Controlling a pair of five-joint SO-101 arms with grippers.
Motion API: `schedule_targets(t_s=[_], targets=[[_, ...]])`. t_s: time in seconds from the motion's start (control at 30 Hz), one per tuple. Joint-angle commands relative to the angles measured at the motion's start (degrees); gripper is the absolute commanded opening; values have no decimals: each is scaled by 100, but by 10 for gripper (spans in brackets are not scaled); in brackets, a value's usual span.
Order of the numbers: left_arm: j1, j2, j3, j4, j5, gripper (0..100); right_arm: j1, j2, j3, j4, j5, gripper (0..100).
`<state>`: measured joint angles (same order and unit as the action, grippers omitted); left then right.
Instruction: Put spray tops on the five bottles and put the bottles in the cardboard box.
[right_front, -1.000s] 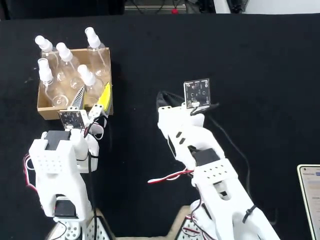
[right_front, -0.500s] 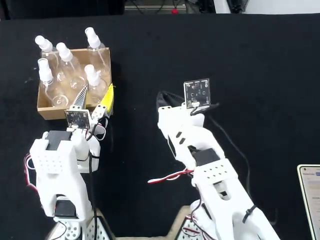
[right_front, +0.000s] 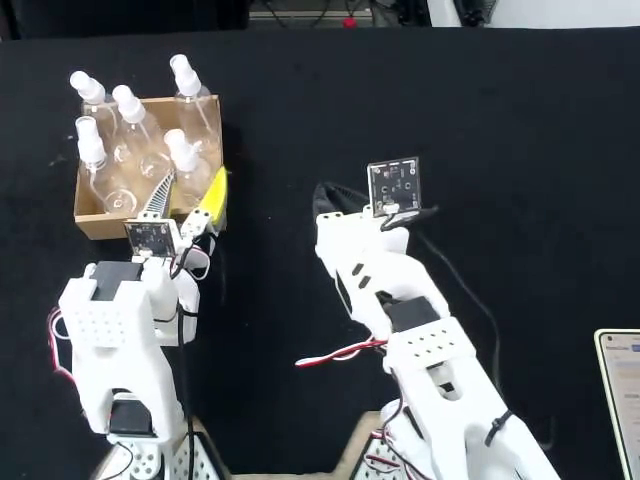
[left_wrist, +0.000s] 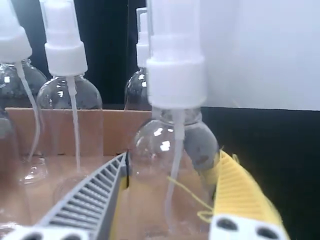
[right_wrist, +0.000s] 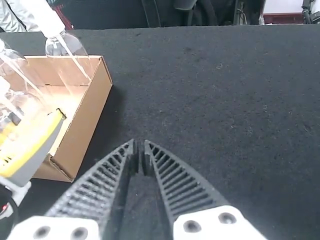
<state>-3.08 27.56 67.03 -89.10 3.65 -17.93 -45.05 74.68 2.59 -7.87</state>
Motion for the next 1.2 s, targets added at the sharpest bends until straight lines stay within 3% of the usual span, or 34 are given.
schedule_targets(t_s=[0.0,0.37,0.53,1.17], targets=[[84,-97,-119,26,123,370,-70,40,-57,26,53,15],[40,-97,-75,-35,132,333,-70,40,-57,26,53,15],[40,-97,110,-589,132,333,-70,40,-57,26,53,15],[-145,-97,215,-615,123,333,-70,40,-57,26,53,15]])
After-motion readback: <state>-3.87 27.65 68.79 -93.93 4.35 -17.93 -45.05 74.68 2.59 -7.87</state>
